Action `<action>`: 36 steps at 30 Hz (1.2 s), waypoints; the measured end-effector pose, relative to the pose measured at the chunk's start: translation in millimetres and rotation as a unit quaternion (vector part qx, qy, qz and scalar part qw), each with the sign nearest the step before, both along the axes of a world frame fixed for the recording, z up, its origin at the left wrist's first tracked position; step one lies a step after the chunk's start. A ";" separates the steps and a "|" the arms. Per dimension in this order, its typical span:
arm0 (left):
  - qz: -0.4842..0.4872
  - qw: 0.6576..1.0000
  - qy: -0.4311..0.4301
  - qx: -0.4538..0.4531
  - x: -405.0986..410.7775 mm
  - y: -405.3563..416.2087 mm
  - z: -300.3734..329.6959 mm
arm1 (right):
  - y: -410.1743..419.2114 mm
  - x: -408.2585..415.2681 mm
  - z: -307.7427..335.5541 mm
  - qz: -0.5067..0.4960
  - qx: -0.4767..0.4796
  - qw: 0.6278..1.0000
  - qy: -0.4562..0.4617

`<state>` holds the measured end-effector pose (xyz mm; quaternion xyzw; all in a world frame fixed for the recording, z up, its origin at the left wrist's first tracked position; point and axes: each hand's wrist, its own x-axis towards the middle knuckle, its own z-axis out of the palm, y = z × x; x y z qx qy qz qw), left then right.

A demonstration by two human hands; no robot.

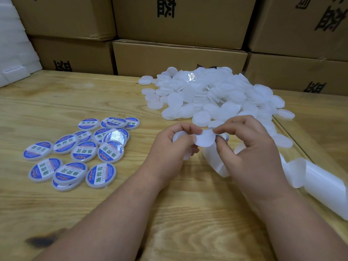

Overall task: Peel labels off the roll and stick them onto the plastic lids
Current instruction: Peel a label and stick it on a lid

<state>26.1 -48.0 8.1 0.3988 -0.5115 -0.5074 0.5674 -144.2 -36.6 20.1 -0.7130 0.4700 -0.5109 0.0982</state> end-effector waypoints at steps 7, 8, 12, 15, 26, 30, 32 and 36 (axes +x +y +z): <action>-0.064 0.994 0.093 -0.002 -0.2 -1.4 1.8 | 4.7 4.7 5.8 -0.007 -0.001 0.999 -0.036; -0.069 0.992 0.105 0.000 0.4 -0.9 1.7 | 5.6 5.1 6.9 -0.007 -0.002 0.999 -0.052; -0.045 0.985 0.166 0.023 -0.3 0.2 4.8 | 6.8 5.0 11.2 -0.007 0.041 0.983 -0.180; -0.018 0.981 0.188 0.046 -0.6 -2.8 6.1 | 6.6 5.4 14.1 0.018 0.067 0.970 -0.232; -0.046 0.977 0.190 0.087 -5.5 -7.4 1.5 | 10.1 6.8 23.8 0.102 0.157 0.931 -0.313; -0.101 0.959 0.240 0.111 -4.7 -6.8 1.9 | 10.9 10.9 20.3 0.152 0.207 0.927 -0.271; -0.113 0.956 0.247 0.106 -4.3 -6.5 0.9 | 10.3 12.3 16.8 0.146 0.222 0.932 -0.247; -0.123 0.956 0.252 0.090 -5.6 -5.9 0.2 | 7.3 11.5 12.8 0.120 0.233 0.936 -0.233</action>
